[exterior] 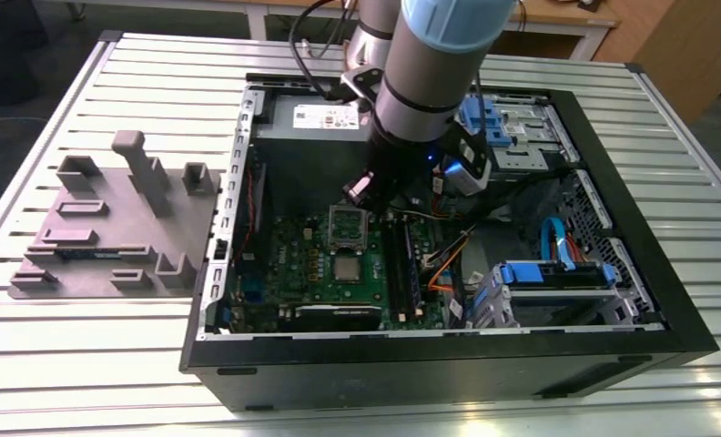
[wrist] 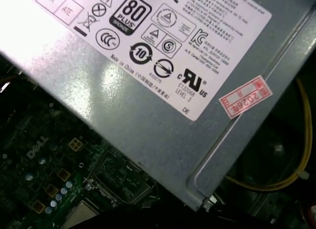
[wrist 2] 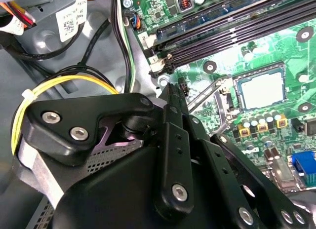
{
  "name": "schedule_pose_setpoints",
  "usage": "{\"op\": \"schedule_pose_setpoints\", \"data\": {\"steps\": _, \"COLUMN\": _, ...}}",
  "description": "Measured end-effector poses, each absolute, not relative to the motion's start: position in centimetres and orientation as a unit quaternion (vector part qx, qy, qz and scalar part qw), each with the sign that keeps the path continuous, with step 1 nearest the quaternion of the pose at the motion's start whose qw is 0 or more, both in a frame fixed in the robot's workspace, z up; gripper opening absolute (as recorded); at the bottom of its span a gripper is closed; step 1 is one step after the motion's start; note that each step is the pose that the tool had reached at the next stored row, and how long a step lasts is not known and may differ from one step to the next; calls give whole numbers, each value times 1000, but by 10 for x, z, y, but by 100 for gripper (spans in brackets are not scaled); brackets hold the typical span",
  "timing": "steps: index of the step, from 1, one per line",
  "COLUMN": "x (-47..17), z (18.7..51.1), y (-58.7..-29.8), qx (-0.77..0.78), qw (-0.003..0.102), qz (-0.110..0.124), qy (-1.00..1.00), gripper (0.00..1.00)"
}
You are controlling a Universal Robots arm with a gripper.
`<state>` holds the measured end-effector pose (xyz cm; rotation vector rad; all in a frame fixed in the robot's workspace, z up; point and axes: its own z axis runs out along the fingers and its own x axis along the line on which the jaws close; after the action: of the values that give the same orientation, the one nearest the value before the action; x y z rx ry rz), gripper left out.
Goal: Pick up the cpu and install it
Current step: 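Close the cpu cover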
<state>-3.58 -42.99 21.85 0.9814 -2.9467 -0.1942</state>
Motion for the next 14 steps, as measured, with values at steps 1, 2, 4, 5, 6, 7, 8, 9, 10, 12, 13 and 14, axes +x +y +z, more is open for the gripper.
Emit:
{"op": "schedule_pose_setpoints", "data": {"steps": 1, "x": -36, "z": 219, "y": -430, "qx": 316, "qw": 15, "qz": -61, "qy": -947, "gripper": 10}}
{"op": "schedule_pose_setpoints", "data": {"steps": 2, "x": -36, "z": 220, "y": -430, "qx": 316, "qw": 16, "qz": -60, "qy": -947, "gripper": 10}}
{"op": "schedule_pose_setpoints", "data": {"steps": 4, "x": -36, "z": 221, "y": -430, "qx": 317, "qw": 17, "qz": -57, "qy": -946, "gripper": 10}}
{"op": "schedule_pose_setpoints", "data": {"steps": 5, "x": -36, "z": 221, "y": -430, "qx": 318, "qw": 17, "qz": -55, "qy": -946, "gripper": 10}}
{"op": "schedule_pose_setpoints", "data": {"steps": 6, "x": -36, "z": 221, "y": -430, "qx": 319, "qw": 18, "qz": -53, "qy": -946, "gripper": 10}}
{"op": "schedule_pose_setpoints", "data": {"steps": 7, "x": -36, "z": 222, "y": -430, "qx": 320, "qw": 19, "qz": -52, "qy": -946, "gripper": 10}}
{"op": "schedule_pose_setpoints", "data": {"steps": 8, "x": -36, "z": 222, "y": -430, "qx": 321, "qw": 19, "qz": -51, "qy": -946, "gripper": 10}}
{"op": "schedule_pose_setpoints", "data": {"steps": 9, "x": -36, "z": 222, "y": -430, "qx": 322, "qw": 19, "qz": -51, "qy": -945, "gripper": 10}}
{"op": "schedule_pose_setpoints", "data": {"steps": 10, "x": -36, "z": 223, "y": -430, "qx": 324, "qw": 19, "qz": -51, "qy": -945, "gripper": 10}}
{"op": "schedule_pose_setpoints", "data": {"steps": 12, "x": -36, "z": 224, "y": -430, "qx": 327, "qw": 19, "qz": -51, "qy": -944, "gripper": 10}}
{"op": "schedule_pose_setpoints", "data": {"steps": 13, "x": -36, "z": 224, "y": -430, "qx": 329, "qw": 19, "qz": -51, "qy": -943, "gripper": 10}}
{"op": "schedule_pose_setpoints", "data": {"steps": 14, "x": -36, "z": 224, "y": -430, "qx": 332, "qw": 20, "qz": -51, "qy": -942, "gripper": 10}}
